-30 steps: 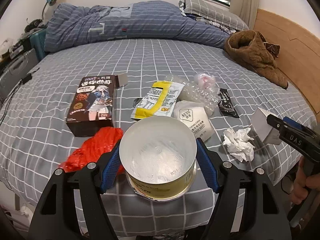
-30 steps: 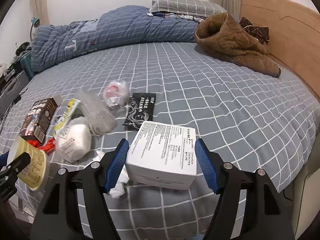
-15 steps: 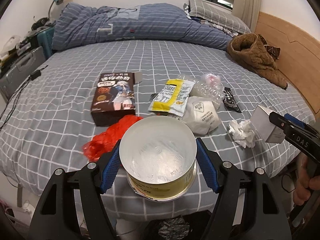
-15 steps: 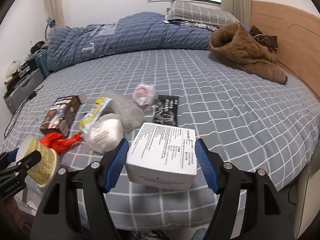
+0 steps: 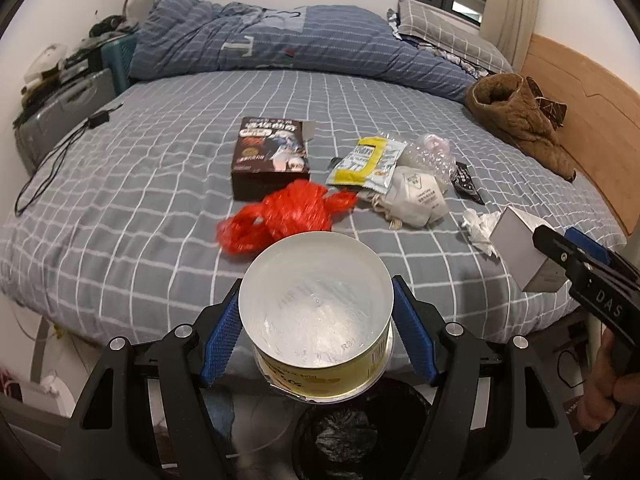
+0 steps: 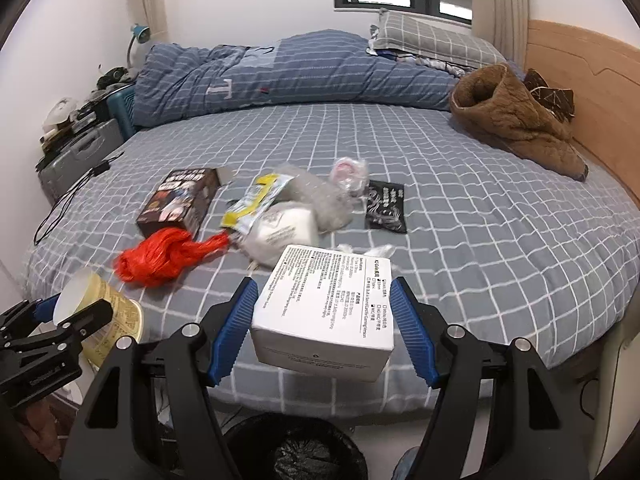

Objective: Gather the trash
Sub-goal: 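Carry the paper cup and white box with both tools toward the trash bin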

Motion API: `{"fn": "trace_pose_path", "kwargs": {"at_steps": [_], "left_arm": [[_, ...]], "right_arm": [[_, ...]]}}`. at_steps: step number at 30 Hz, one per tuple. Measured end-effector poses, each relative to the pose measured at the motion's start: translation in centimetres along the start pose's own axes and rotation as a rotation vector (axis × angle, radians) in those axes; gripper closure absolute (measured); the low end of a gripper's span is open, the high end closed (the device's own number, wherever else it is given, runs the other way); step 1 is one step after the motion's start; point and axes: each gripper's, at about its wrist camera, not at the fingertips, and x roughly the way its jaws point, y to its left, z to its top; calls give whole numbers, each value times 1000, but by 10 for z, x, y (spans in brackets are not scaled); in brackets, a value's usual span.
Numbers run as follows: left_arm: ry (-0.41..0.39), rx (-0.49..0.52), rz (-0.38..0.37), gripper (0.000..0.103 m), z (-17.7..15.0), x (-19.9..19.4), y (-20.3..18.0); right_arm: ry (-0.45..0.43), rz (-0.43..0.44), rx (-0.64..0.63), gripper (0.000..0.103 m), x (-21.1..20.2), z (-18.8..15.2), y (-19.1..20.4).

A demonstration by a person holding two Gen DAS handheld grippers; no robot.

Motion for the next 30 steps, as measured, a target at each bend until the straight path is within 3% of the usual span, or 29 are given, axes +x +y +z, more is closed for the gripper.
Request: {"fn": "trace_pose_path", "kwargs": {"at_steps": [16, 30], "left_arm": [[66, -39, 6, 34, -55, -27, 4], [95, -45, 30, 34, -82, -56, 2]], "right_arm": [[49, 14, -28, 37, -38, -51, 18], [87, 19, -32, 37, -63, -83, 28]]}}
